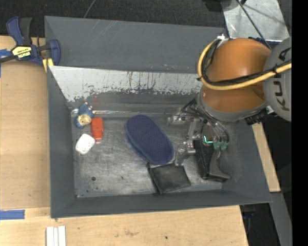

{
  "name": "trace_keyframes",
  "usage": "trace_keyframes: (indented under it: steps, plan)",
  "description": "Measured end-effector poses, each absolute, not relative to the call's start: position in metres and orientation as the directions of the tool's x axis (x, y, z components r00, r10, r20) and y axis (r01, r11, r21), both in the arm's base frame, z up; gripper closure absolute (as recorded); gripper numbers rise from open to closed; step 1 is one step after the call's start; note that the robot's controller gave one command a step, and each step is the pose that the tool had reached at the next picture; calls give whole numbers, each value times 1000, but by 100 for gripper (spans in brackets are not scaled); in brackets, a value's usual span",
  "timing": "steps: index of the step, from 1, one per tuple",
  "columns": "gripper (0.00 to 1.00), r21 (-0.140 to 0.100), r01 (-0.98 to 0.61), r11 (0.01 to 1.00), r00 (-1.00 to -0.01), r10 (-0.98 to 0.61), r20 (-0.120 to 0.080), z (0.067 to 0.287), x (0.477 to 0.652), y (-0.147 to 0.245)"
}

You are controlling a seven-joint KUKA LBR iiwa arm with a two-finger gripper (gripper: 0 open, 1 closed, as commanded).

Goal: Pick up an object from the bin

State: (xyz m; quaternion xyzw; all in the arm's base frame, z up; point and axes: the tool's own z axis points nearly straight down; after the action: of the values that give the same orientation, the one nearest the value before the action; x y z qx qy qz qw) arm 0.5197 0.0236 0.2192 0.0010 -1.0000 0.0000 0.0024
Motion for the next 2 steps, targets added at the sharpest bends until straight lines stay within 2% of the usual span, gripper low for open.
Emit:
trace_keyframes:
  steps: [1,2]
  plan:
    - [0,0,-40,999,-999,-40,-35,76,493,25]
    - [0,4,495,869,-869,495,-3,101,493,51]
